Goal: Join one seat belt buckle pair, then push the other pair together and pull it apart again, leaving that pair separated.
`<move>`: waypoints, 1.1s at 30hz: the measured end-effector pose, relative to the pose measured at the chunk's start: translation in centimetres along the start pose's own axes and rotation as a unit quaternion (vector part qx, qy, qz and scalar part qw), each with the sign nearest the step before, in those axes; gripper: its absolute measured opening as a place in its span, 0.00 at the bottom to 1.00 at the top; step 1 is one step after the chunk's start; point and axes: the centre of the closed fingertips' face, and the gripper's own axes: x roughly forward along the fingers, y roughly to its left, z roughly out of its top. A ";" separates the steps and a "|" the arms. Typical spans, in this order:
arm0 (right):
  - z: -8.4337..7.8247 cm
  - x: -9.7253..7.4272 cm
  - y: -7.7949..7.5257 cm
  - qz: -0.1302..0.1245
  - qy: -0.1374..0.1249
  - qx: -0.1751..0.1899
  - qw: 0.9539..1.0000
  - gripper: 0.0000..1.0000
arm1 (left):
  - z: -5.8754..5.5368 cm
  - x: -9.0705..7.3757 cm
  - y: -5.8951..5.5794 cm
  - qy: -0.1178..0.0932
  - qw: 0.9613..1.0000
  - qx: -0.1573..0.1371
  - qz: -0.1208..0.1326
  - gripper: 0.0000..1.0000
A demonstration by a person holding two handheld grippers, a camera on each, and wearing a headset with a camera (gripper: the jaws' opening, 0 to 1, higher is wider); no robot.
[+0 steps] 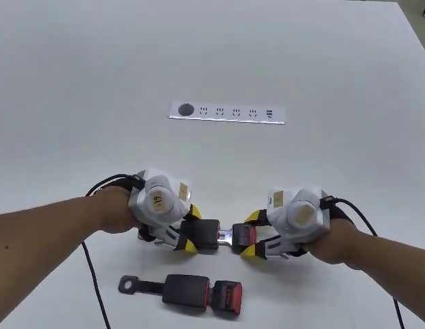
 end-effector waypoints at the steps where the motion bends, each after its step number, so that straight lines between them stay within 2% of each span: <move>1: 0.0 0.0 -0.1 0.000 0.000 0.001 1.000 0.32 | 0.0 0.0 0.0 0.000 1.000 0.000 0.000 0.34; 14: -1.9 -1.4 -0.3 0.003 -0.002 -0.001 1.000 0.32 | -0.4 0.1 0.3 0.001 1.000 -0.001 -0.001 0.34; 23: -3.2 -3.1 -0.1 0.002 -0.005 0.006 1.000 0.32 | -0.2 0.0 0.2 0.000 1.000 -0.003 0.000 0.34; 25: -3.6 -3.5 -0.5 0.001 -0.004 0.006 1.000 0.32 | -0.2 0.0 0.2 0.000 1.000 -0.004 0.000 0.34; 33: -4.5 -4.2 -0.5 -0.004 -0.007 0.013 1.000 0.32 | 0.0 -0.1 0.0 0.000 1.000 -0.004 0.001 0.34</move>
